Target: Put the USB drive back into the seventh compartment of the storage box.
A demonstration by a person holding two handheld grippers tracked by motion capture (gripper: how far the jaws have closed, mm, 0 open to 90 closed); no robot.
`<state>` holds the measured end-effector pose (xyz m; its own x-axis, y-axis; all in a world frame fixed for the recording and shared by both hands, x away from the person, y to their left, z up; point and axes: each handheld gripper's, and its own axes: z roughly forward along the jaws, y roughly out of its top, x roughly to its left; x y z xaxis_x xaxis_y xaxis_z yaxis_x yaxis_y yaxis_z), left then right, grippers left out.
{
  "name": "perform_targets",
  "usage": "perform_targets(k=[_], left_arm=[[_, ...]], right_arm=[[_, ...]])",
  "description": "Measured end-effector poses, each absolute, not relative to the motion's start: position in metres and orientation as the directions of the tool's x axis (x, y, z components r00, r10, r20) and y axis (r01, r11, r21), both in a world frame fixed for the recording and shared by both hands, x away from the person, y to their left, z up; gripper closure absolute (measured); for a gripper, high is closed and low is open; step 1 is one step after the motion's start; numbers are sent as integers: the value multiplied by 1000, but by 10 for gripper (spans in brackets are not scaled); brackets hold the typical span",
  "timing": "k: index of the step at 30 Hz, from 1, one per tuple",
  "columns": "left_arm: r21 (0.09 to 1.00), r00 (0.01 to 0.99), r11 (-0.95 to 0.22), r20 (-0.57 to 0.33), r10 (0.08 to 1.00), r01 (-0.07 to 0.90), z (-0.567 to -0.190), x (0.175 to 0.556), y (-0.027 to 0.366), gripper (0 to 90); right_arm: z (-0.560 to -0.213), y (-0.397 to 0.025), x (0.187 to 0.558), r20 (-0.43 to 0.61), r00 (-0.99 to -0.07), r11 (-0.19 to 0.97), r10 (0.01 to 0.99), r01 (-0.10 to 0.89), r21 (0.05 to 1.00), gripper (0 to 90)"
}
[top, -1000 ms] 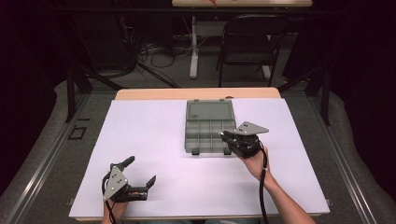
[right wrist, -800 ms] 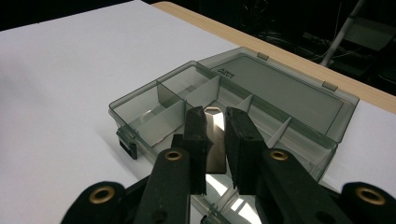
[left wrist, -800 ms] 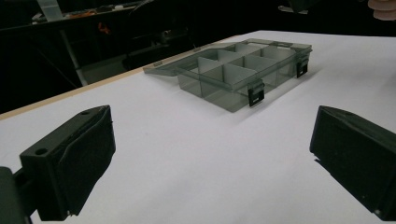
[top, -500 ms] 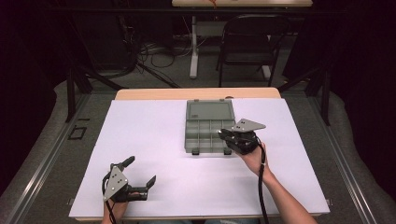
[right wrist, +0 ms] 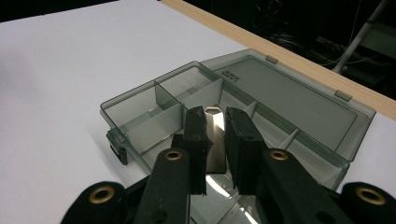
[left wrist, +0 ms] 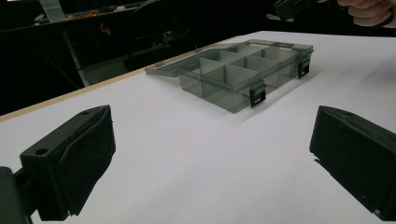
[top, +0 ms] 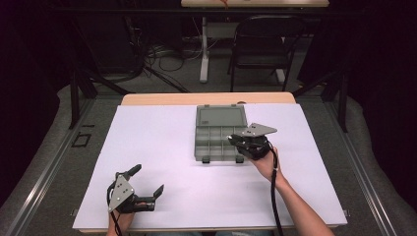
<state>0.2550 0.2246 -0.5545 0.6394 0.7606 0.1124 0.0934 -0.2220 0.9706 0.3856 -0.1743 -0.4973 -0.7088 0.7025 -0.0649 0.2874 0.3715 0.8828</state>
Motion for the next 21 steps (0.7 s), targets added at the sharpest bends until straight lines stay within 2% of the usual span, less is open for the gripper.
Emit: perform_targets(k=[21], left_arm=[[970, 641, -225, 117, 758, 90, -554, 254, 224, 2]], right_arm=[[-509, -169, 398, -73, -722, 415, 688, 309, 856, 791]])
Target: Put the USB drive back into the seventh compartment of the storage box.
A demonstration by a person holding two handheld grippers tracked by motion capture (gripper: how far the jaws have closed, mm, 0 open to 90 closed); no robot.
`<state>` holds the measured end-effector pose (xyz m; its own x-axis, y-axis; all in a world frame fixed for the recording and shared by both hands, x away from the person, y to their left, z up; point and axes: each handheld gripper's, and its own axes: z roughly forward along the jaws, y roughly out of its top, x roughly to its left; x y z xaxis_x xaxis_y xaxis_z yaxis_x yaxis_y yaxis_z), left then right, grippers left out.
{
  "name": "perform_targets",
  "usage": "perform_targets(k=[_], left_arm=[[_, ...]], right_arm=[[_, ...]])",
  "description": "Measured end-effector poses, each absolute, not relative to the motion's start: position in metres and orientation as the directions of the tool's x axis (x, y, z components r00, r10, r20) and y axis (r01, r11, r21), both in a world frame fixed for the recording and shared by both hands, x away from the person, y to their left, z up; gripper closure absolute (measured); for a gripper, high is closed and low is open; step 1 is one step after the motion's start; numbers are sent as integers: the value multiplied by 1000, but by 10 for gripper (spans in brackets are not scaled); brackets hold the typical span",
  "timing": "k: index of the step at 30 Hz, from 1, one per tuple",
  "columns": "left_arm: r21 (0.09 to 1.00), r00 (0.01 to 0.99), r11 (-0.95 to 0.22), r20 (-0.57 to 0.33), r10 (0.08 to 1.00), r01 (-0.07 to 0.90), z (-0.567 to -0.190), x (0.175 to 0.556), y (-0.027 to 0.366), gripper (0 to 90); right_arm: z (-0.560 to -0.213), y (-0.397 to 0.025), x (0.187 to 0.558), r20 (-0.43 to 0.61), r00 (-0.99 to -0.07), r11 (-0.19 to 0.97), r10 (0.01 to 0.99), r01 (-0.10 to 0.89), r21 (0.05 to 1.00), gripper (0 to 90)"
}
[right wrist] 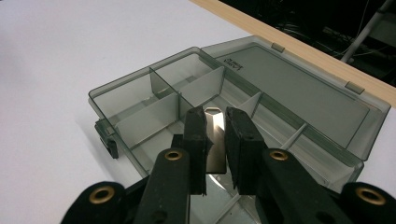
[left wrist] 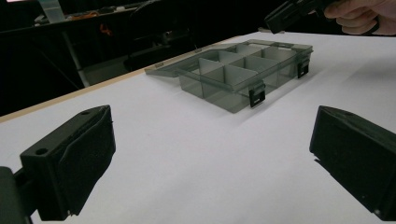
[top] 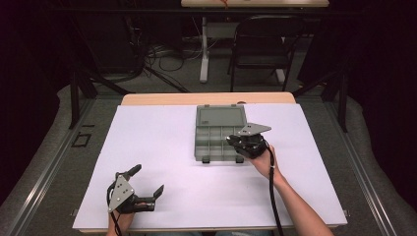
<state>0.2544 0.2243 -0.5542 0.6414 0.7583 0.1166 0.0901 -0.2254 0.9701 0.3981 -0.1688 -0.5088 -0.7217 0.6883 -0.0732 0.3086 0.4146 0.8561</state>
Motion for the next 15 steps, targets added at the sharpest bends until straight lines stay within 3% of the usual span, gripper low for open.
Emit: perform_targets(k=[15], left_arm=[[970, 642, -225, 117, 758, 90, -554, 255, 225, 2]], right_arm=[[-516, -170, 404, -61, -727, 438, 684, 343, 831, 791]])
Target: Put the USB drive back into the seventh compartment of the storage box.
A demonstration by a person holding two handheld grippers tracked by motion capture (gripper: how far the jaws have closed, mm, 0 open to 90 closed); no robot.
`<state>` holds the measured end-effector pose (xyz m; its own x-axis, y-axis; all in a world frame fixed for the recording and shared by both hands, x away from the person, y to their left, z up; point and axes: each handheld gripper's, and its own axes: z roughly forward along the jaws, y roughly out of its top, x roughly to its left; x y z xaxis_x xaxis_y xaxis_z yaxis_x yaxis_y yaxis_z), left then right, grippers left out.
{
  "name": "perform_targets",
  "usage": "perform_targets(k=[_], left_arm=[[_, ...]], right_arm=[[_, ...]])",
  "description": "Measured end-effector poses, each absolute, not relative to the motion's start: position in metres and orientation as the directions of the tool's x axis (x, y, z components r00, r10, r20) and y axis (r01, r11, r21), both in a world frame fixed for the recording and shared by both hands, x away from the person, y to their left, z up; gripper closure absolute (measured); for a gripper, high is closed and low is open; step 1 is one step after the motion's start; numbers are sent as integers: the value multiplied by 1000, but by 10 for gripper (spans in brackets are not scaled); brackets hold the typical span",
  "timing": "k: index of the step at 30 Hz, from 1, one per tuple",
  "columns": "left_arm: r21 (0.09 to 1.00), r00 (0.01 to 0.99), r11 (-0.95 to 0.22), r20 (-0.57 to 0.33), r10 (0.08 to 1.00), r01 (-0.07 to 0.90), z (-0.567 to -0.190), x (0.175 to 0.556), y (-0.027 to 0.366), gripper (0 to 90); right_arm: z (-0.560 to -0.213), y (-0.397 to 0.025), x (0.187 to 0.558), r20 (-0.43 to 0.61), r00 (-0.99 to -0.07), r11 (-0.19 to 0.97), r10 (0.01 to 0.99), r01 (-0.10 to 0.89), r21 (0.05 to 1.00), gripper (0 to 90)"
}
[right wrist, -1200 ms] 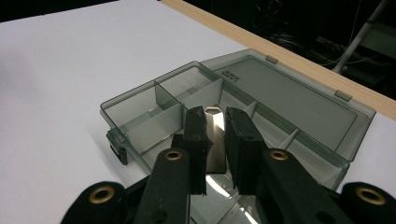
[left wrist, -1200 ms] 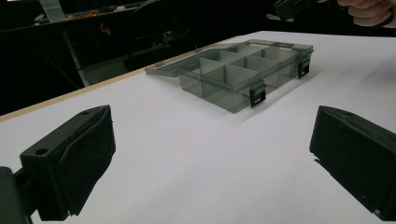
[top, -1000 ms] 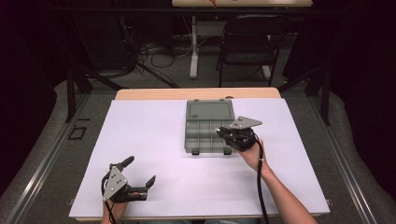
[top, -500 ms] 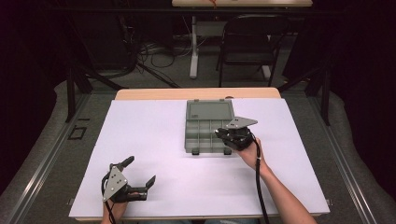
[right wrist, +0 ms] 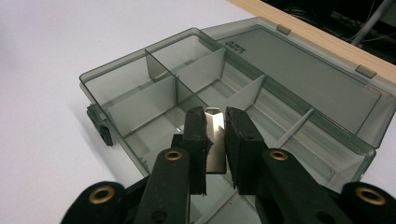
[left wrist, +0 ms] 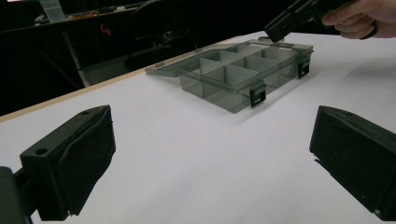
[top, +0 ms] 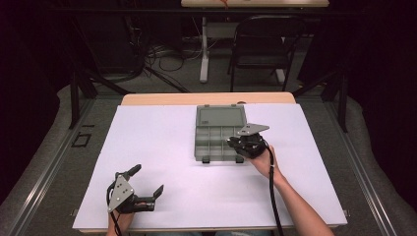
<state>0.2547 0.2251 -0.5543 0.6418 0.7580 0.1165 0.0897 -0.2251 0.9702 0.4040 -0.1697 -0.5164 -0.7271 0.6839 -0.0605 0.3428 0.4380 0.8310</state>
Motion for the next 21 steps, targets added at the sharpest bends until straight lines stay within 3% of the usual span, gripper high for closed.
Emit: perform_targets(k=[21], left_arm=[[969, 640, -230, 123, 758, 86, -554, 254, 225, 2]], right_arm=[[-525, -167, 409, -36, -726, 461, 687, 397, 793, 790]])
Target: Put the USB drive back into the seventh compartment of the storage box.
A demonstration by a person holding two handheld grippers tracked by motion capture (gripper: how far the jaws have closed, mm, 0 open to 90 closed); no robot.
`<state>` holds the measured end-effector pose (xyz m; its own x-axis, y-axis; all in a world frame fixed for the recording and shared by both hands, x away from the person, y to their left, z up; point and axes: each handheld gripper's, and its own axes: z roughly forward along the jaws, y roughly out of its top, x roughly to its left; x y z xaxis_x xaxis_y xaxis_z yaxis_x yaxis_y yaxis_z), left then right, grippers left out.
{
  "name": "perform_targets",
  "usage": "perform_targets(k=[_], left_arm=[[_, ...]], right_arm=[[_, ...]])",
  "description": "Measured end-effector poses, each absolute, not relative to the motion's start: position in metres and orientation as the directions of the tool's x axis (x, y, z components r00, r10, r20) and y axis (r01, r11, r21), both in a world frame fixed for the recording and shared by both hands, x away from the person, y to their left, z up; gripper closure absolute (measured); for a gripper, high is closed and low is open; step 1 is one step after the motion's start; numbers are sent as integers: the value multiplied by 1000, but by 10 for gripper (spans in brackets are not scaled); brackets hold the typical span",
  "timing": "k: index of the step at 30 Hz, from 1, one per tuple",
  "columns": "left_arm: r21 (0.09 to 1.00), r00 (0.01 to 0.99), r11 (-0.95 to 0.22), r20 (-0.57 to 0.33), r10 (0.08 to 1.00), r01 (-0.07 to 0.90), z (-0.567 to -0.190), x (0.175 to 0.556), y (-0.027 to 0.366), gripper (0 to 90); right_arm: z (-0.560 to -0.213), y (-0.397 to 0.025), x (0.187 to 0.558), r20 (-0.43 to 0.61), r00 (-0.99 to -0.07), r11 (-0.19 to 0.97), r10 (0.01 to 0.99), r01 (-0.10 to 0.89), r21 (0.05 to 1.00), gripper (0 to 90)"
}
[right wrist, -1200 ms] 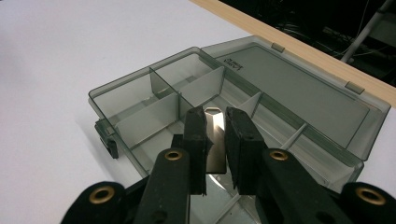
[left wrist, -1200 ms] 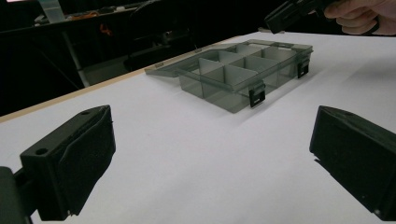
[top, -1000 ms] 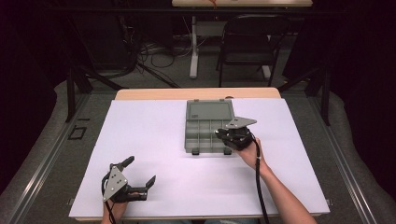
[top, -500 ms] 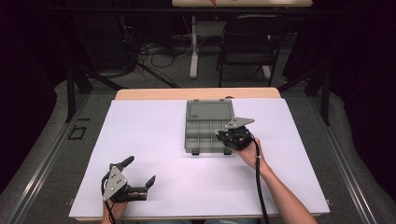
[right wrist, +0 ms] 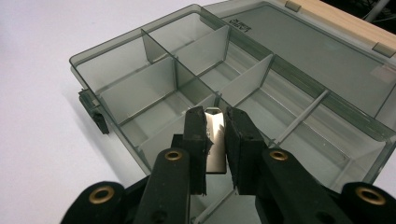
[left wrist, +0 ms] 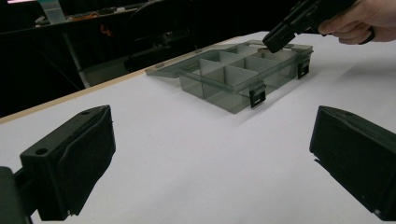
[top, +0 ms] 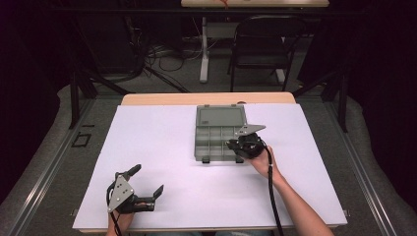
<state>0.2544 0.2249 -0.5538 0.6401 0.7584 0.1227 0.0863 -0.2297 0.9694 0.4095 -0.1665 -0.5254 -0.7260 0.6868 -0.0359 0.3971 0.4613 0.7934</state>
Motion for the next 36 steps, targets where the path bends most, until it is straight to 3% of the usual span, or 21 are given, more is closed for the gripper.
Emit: perform_targets(k=[34, 35, 36], left_arm=[[969, 635, -231, 125, 763, 87, -554, 253, 225, 3], [969, 634, -231, 125, 763, 87, -554, 253, 225, 3], [969, 634, -230, 124, 763, 87, -554, 253, 225, 3]], right_arm=[[-537, -152, 413, -82, -729, 529, 680, 411, 742, 784], [-537, -152, 413, -80, -729, 528, 680, 411, 743, 772], [-537, -152, 414, -75, -725, 520, 685, 414, 747, 683]])
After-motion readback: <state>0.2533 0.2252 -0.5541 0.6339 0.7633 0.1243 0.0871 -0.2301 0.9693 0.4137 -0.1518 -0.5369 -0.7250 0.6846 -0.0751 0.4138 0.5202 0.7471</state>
